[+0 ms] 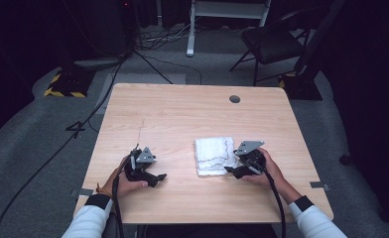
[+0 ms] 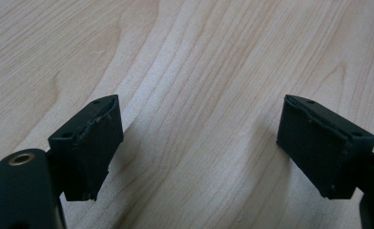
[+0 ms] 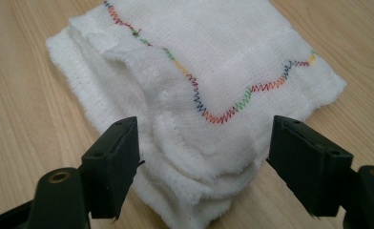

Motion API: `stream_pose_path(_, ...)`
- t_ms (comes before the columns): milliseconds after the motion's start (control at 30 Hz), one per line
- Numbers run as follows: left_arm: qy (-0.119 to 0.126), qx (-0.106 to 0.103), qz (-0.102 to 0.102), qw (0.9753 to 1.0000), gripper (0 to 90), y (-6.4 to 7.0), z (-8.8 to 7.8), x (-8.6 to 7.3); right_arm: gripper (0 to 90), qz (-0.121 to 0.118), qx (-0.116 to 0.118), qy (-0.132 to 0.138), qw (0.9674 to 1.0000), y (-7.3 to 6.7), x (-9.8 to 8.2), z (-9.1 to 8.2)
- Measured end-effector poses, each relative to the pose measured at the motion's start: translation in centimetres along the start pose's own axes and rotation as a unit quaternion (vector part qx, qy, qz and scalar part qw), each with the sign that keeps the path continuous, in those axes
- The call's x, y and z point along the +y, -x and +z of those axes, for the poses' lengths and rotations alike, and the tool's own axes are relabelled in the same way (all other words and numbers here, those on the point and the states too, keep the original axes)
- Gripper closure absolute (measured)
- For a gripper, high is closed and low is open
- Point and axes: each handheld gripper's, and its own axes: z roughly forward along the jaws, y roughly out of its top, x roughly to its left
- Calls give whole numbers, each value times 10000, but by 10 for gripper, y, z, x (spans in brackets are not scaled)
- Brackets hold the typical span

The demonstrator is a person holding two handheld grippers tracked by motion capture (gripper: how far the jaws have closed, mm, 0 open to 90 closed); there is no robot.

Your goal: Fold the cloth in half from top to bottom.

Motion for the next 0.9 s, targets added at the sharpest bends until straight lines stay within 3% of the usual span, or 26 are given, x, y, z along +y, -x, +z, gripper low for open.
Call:
stream_pose_path(267,19,110,-63,9999,167,4,-1,-1,267,-206,-123,-34,9997,0,-6,-21)
stream_pose_path(467,17,40,-10,10000,170,9,-5,-6,289,-302,-325,-60,9990,0,-19,-42)
stream_pose_path(900,14,96,-85,9999,161,16,-17,-19,282,70,-908,-103,9958,18,-73,-81)
